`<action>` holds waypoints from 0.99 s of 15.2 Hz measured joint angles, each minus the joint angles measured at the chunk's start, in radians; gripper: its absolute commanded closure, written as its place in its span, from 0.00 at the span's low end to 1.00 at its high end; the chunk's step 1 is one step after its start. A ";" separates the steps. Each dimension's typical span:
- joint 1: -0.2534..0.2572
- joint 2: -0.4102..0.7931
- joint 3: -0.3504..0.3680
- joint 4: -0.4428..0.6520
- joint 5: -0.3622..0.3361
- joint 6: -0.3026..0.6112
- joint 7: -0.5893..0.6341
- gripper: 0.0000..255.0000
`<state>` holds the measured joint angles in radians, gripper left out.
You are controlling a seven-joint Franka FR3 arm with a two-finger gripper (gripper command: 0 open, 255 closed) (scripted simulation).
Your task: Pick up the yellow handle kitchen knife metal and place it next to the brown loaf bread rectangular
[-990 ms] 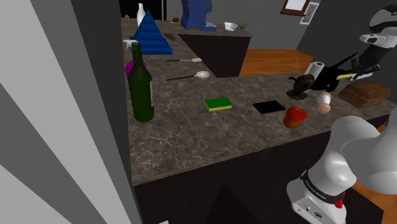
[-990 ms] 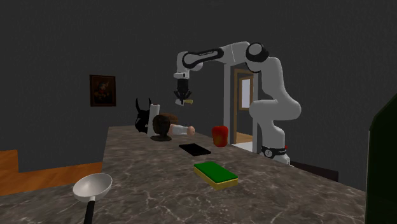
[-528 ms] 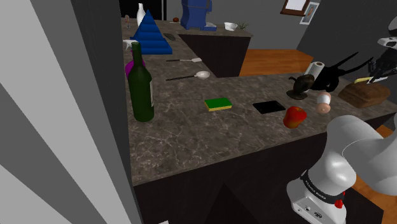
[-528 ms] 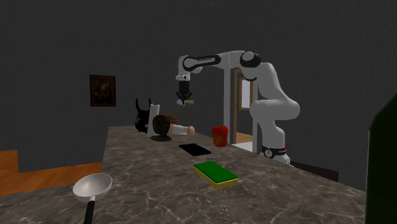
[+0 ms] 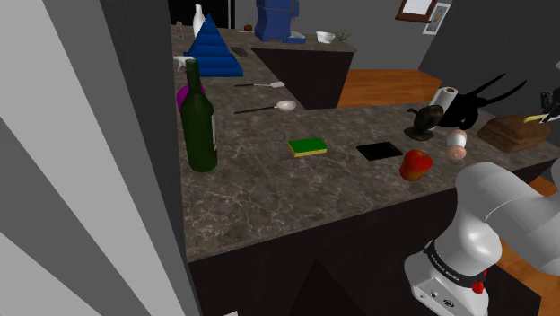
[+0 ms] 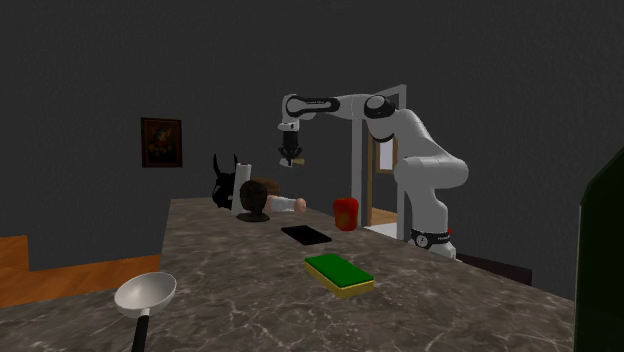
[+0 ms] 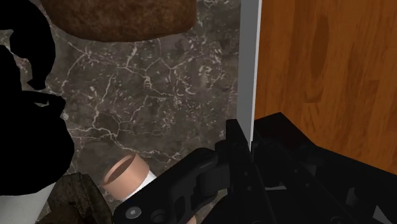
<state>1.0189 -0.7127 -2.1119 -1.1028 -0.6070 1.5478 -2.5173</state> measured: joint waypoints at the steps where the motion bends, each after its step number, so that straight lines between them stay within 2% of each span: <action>1: -0.001 -0.003 -0.001 -0.005 -0.002 0.006 0.000 1.00; 15: -0.072 -0.021 -0.006 -0.196 -0.021 0.176 0.037 1.00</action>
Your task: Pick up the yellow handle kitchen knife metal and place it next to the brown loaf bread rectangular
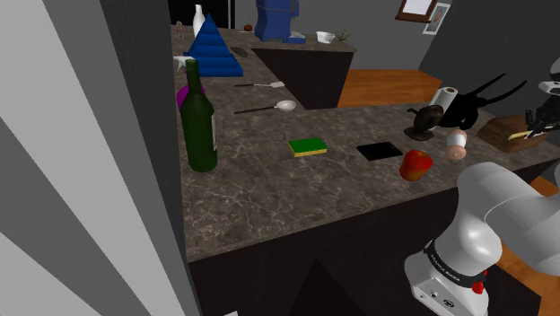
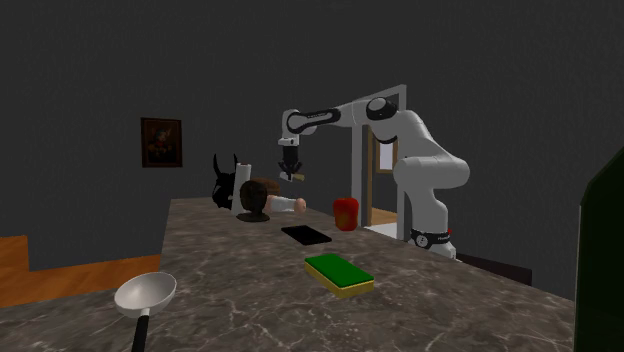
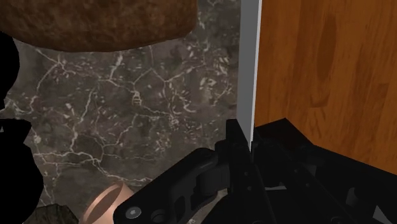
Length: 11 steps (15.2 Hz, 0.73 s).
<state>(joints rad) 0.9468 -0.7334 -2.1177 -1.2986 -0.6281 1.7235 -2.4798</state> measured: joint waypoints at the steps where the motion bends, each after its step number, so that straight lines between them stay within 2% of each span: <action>1: -0.004 -0.001 0.000 -0.016 -0.002 0.013 0.005 1.00; 11: -0.024 -0.034 -0.023 -0.113 -0.035 0.123 0.033 1.00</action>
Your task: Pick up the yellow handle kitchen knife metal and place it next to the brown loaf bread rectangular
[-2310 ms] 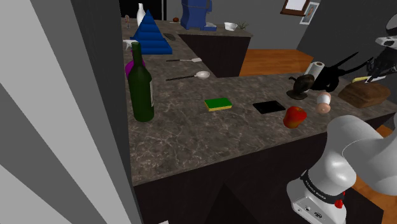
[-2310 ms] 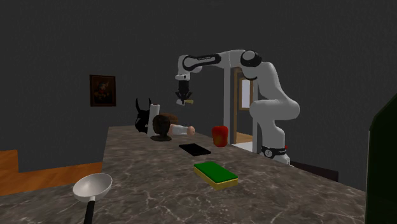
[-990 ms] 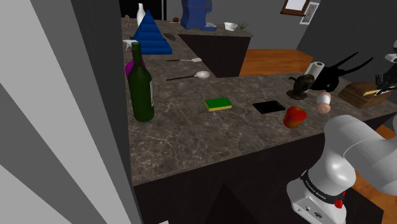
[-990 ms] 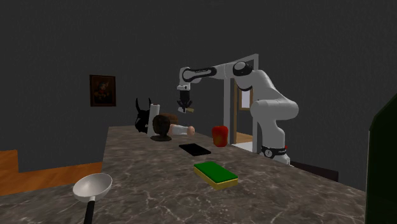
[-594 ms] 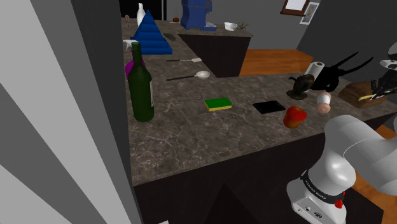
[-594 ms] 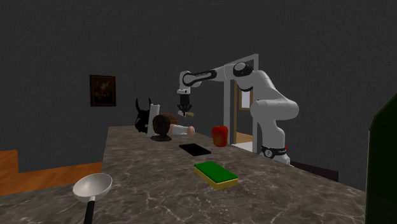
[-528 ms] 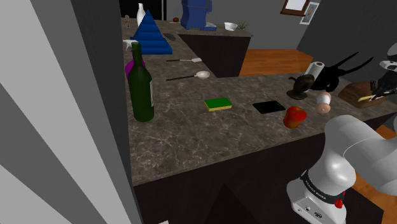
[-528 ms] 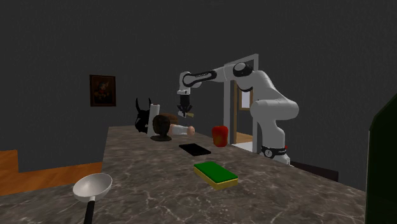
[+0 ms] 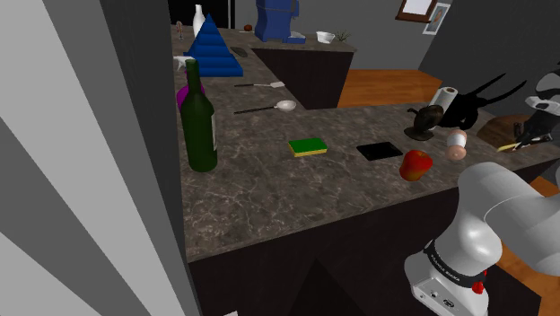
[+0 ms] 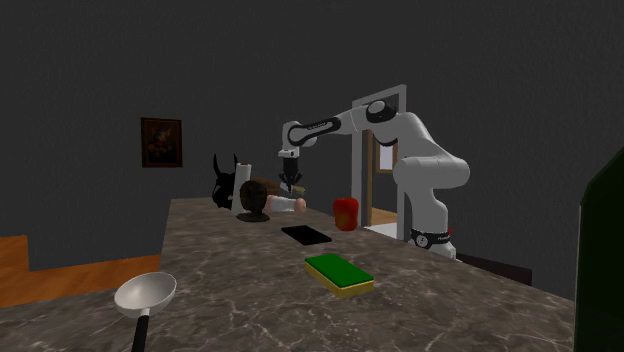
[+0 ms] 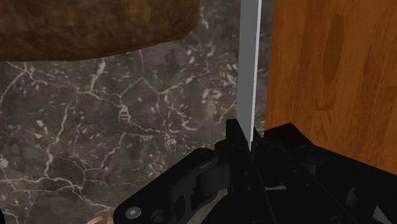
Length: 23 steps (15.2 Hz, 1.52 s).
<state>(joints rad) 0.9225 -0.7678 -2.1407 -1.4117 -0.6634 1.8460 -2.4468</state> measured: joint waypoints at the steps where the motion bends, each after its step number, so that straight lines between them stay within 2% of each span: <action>1: 0.000 -0.006 -0.004 -0.005 -0.005 0.010 0.002 1.00; 9: 0.003 -0.041 -0.030 -0.052 -0.036 0.079 0.025 1.00; 14: 0.002 -0.043 -0.032 -0.054 -0.039 0.084 0.025 1.00; 15: 0.002 -0.043 -0.032 -0.054 -0.039 0.084 0.025 0.00; 23: -0.001 -0.026 -0.020 -0.043 -0.025 0.060 0.018 0.00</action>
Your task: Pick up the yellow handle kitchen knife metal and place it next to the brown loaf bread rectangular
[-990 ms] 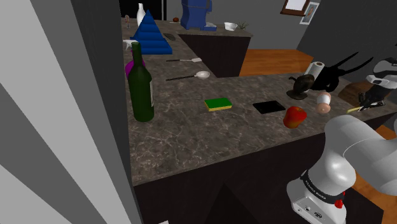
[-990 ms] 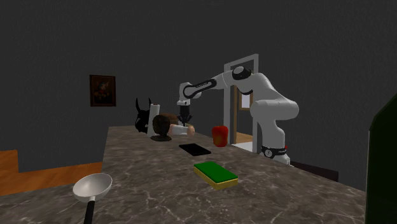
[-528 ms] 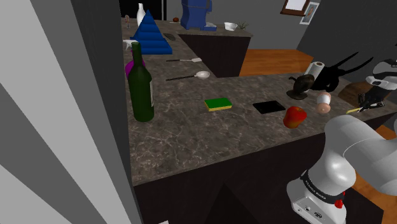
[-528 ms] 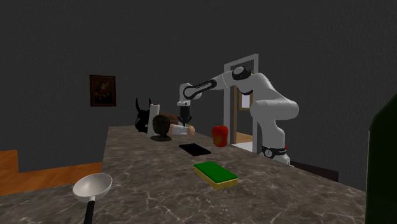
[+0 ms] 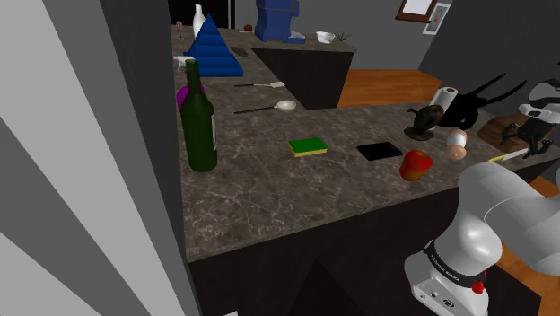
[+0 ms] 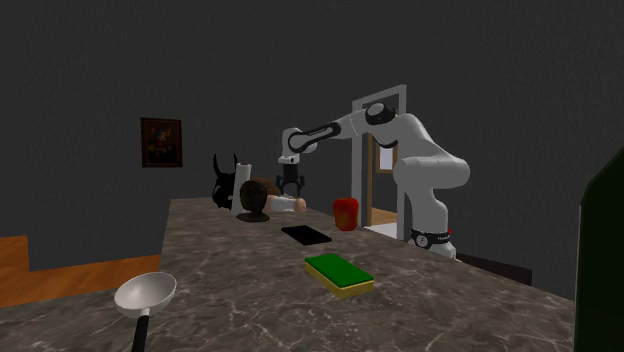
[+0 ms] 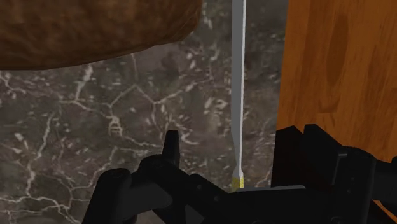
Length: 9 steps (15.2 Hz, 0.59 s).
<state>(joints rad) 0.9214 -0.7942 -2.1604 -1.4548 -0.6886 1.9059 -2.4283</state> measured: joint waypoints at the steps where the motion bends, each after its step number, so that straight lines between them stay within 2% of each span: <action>1: -0.003 0.012 0.009 0.009 0.010 -0.018 -0.006 0.00; 3: -0.004 0.027 0.020 0.033 0.024 -0.051 -0.017 0.00; 9: -0.001 0.031 0.023 0.043 0.028 -0.063 -0.019 0.00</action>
